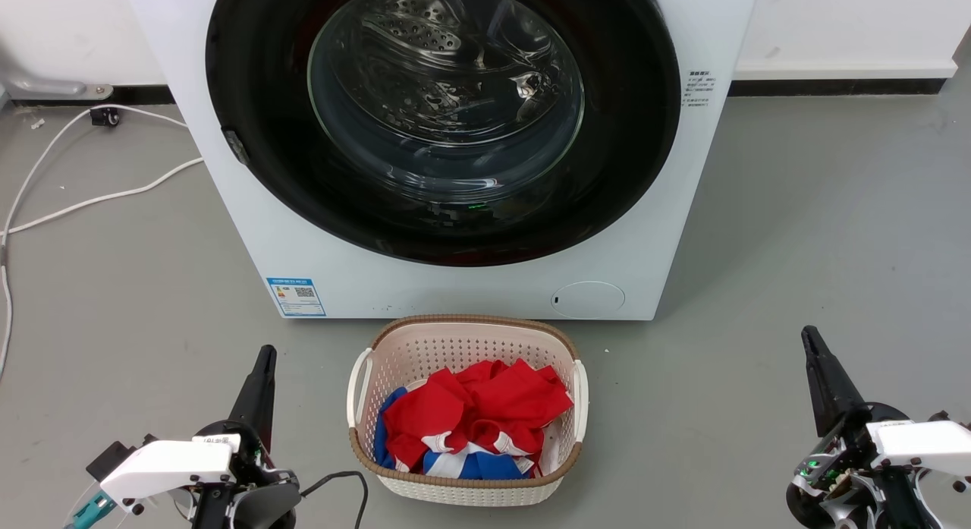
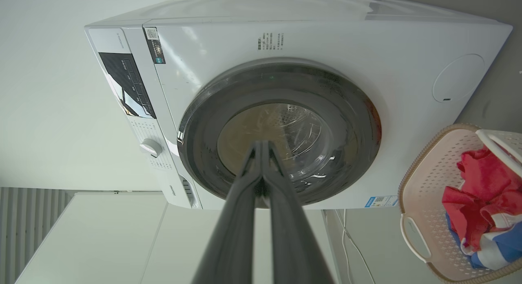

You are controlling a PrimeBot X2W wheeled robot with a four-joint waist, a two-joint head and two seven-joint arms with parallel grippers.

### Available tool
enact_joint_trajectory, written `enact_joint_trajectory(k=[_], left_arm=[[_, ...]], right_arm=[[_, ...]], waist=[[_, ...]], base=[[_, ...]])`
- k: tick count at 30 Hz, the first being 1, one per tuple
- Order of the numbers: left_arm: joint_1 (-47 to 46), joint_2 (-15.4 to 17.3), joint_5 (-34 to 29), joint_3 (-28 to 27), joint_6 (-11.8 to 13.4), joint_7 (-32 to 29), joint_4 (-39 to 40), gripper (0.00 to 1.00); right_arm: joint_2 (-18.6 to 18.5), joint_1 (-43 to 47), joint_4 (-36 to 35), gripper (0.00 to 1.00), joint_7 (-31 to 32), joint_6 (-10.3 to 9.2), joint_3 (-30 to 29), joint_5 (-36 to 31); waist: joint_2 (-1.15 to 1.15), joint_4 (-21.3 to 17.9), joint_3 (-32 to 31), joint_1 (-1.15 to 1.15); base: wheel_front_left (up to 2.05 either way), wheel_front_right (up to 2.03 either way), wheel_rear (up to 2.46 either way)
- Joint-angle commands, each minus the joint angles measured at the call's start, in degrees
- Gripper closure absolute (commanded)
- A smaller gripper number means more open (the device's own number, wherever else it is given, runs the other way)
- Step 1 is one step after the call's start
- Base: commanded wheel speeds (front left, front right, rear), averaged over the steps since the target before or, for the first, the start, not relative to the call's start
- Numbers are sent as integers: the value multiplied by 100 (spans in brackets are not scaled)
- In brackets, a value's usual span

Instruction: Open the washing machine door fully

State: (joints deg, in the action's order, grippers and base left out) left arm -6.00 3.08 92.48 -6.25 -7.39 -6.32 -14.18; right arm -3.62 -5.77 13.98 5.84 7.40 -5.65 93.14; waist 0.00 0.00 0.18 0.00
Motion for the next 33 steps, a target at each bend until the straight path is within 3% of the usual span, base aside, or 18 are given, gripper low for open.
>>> enact_joint_trajectory(k=[1,27,28,33], left_arm=[[-43,-5,-23,-26,-18,-8,6,100],[-43,-11,-31,-33,-18,-15,7,100],[-1,-4,-7,-9,0,-7,0,0],[84,-17,-7,97,5,49,-69,0]], right_arm=[[14,-71,8,100,15,17,-12,-32],[34,-70,10,100,34,17,-37,-50],[18,-7,1,0,25,0,-32,-28],[30,109,57,0,-16,-1,15,-50]], waist=[[0,0,0,0],[0,0,0,0],[0,0,0,0],[0,-1,0,0]], base=[[0,0,0],[0,0,0],[0,0,0],[0,0,0]])
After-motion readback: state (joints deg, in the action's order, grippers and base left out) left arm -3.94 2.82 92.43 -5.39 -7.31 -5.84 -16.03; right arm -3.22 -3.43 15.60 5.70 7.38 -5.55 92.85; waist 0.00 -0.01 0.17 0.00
